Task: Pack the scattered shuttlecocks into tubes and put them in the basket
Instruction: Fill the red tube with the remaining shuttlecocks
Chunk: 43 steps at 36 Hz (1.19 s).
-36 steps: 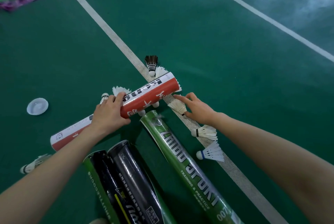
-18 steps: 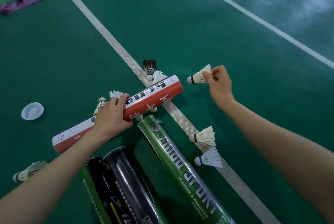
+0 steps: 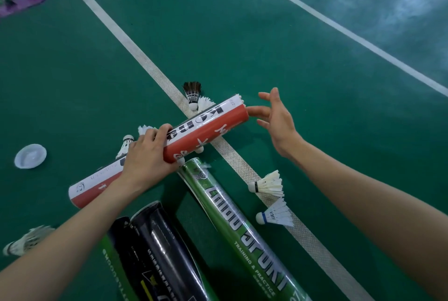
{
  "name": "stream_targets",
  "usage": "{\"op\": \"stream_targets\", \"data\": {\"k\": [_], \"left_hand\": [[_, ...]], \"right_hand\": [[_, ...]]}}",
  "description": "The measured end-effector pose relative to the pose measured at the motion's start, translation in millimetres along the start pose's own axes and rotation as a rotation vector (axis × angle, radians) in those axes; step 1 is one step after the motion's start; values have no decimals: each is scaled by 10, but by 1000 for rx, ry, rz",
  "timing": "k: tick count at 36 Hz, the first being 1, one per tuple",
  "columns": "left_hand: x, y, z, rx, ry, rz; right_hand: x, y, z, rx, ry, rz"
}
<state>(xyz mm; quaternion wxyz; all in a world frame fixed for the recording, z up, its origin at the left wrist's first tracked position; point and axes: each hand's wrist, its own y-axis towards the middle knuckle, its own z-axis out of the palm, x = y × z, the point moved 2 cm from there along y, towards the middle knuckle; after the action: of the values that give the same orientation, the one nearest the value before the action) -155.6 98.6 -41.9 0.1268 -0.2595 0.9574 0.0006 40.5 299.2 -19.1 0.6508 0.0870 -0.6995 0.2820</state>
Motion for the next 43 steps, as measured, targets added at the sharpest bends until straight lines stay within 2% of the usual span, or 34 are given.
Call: {"op": "stream_targets", "data": {"k": [2, 4, 8, 10, 16, 21, 24, 26, 30, 34, 41, 43], "left_hand": [[81, -19, -20, 15, 15, -32], [168, -47, -32, 40, 36, -63], [331, -126, -21, 105, 54, -121], [402, -155, -11, 132, 54, -147], [518, -194, -16, 157, 16, -181], [505, -176, 19, 162, -11, -155], [453, -150, 27, 146, -15, -125], [395, -131, 27, 135, -8, -105], [272, -90, 23, 110, -5, -83], [167, -71, 8, 68, -22, -65], [-12, -74, -76, -20, -82, -23], [-24, -77, -80, -27, -82, -13]], "right_hand": [[-63, 41, 12, -5, -62, 10], [-181, 126, 43, 3, -258, 14], [-411, 297, 256, 160, -681, 25], [-480, 370, 384, 202, -766, 17], [-517, 392, 581, 245, -736, 76], [-521, 442, 368, 57, -668, 75], [-373, 446, 169, -79, -591, -8], [-236, 414, 66, -108, -531, -89], [7, 331, -33, -90, -420, -256], [172, 210, -33, -23, -479, -362], [297, 38, -21, 17, -606, -393], [355, 3, 7, 73, -646, -416]]}}
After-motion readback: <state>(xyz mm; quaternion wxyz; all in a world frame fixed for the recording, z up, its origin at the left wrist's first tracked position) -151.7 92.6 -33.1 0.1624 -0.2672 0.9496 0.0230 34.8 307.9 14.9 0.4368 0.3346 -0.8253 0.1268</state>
